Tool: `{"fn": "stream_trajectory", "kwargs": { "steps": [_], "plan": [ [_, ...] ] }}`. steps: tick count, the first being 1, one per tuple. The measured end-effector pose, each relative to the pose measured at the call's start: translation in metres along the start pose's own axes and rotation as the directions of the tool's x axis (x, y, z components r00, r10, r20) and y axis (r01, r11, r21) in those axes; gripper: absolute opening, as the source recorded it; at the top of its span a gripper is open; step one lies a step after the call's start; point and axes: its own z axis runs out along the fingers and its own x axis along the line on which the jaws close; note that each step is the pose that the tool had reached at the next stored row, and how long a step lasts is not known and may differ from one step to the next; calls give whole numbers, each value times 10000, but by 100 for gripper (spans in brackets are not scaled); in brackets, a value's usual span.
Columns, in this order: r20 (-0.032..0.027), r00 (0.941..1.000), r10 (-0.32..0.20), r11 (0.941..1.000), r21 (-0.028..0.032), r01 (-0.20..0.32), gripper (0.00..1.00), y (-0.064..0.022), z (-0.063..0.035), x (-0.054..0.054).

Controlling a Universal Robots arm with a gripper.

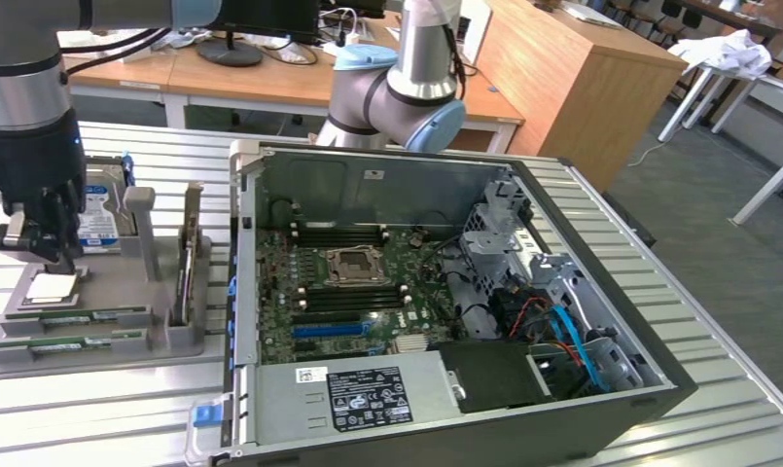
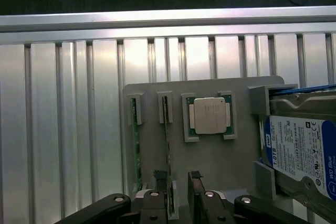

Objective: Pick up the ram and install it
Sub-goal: 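Pick up the ram and move it above insertion slot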

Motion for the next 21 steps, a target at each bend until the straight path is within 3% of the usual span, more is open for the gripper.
{"fn": "stream_trajectory", "kwargs": {
  "steps": [21],
  "plan": [
    [-6, 9998, -196, 9998, 5, 196, 30, -1, 25, 7]
  ]
}}
